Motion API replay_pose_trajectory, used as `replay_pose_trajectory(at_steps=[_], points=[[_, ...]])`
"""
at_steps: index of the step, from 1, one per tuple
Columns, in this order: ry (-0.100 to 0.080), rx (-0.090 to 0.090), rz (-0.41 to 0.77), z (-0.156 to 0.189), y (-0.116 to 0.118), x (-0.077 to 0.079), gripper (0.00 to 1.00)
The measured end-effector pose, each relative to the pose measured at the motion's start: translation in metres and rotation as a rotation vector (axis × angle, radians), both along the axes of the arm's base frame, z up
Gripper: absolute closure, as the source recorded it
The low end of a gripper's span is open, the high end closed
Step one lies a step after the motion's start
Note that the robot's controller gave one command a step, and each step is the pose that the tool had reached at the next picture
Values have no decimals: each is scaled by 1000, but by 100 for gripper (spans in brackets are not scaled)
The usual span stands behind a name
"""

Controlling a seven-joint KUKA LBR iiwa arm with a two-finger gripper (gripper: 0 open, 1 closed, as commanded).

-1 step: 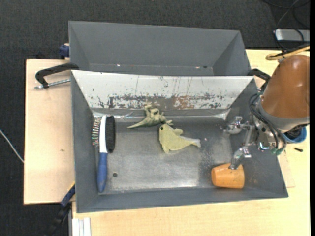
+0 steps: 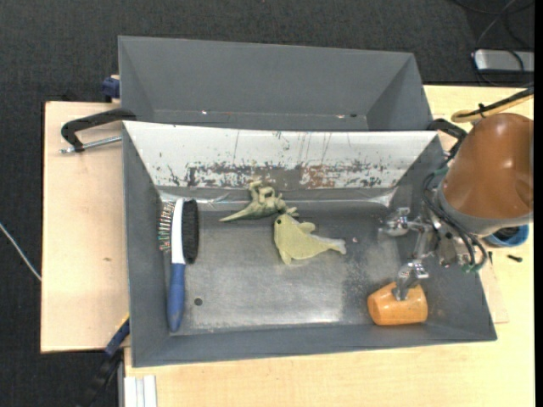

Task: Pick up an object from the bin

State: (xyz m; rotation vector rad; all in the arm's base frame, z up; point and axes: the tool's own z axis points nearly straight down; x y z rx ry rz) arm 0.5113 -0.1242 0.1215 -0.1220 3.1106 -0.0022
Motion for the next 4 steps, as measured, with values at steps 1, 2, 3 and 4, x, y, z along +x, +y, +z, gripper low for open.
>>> replay_pose_trajectory(at_steps=[1,2,3,4], points=[[19,-4,98,30,-31,-17,0],[28,-2,295,-52,-26,-20,0],[27,1,110,-45,13,-12,0],[23,-5,280,-49,52,-10,0]])
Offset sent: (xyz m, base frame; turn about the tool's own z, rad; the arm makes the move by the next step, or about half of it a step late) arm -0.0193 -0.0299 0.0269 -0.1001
